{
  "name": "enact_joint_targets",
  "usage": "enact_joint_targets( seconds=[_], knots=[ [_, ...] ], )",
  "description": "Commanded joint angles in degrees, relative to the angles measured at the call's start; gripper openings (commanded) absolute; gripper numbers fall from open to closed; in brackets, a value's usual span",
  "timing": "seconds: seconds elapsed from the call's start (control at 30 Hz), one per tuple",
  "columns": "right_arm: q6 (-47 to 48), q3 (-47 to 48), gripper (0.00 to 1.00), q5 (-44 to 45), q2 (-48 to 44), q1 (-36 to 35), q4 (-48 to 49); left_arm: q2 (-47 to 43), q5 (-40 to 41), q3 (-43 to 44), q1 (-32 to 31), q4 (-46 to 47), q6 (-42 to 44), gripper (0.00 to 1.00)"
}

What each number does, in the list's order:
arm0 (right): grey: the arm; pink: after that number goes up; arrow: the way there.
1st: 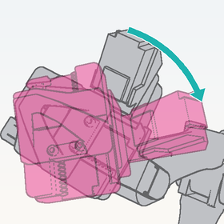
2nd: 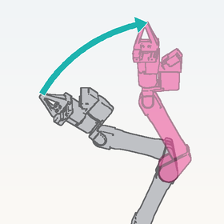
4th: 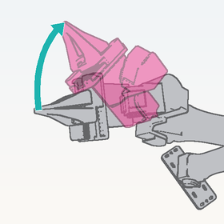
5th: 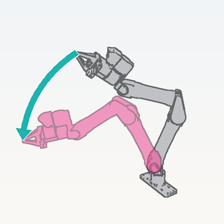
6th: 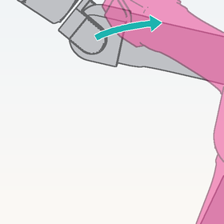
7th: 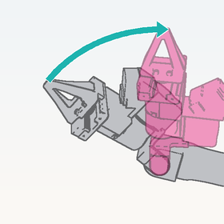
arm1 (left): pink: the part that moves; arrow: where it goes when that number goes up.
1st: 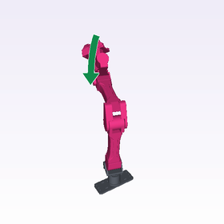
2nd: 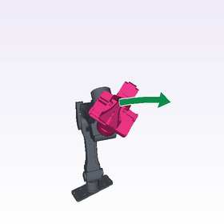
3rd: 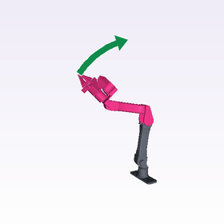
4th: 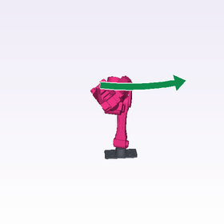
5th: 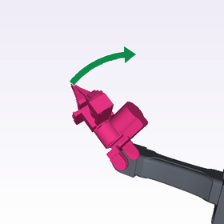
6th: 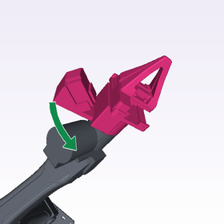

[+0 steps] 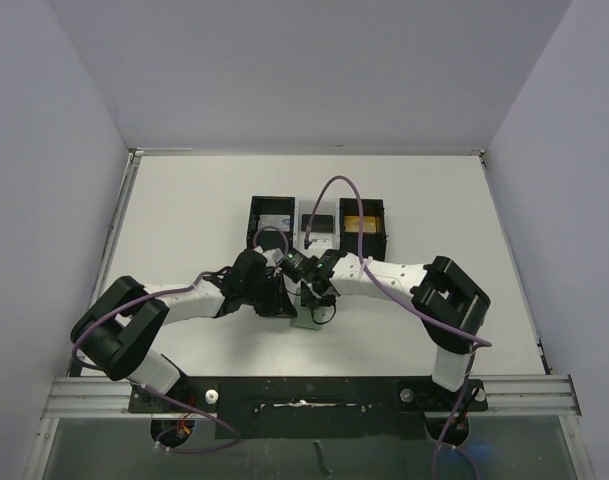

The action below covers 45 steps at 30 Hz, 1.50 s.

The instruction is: Take the credit cards out of the card holder

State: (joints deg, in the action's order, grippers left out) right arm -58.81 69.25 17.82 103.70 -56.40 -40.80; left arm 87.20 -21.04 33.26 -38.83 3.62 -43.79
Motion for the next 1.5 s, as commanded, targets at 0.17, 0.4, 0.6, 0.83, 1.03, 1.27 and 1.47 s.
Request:
enact_joint_targets(
  seconds=[0.17, 0.4, 0.6, 0.83, 1.03, 1.27, 1.47],
  knots=[
    [3.08, -7.32, 0.04, -8.29, -5.39, 0.0, 15.73, -0.35, 0.75, 0.33, 1.18, -0.79, 4.19, 0.17],
    [7.24, -9.81, 0.0, -9.71, -8.87, 0.94, 19.87, 1.27, 2.27, 1.27, 1.31, -3.54, 3.08, 0.02],
    [11.34, -15.86, 0.0, -14.27, -14.4, 2.18, 22.44, -0.87, 6.73, -0.11, 2.08, -5.37, 1.0, 0.0],
    [12.89, -19.12, 0.0, -16.56, -19.04, 2.93, 19.95, -0.93, 8.08, -0.12, 2.36, -5.9, 0.46, 0.0],
    [10.8, -20.43, 0.08, -15.17, -22.67, 3.05, 17.22, -2.19, 7.42, 0.14, 2.41, -5.99, 0.89, 0.0],
    [2.25, -21.63, 0.38, -12.06, -23.91, 5.32, 12.27, -5.21, 5.65, 1.53, 2.28, -5.73, 2.5, 0.18],
    [-1.04, -19.4, 0.51, -13.24, -25.02, 6.76, 14.15, -5.98, 5.26, 3.7, 2.29, -7.01, 3.87, 0.23]
  ],
)
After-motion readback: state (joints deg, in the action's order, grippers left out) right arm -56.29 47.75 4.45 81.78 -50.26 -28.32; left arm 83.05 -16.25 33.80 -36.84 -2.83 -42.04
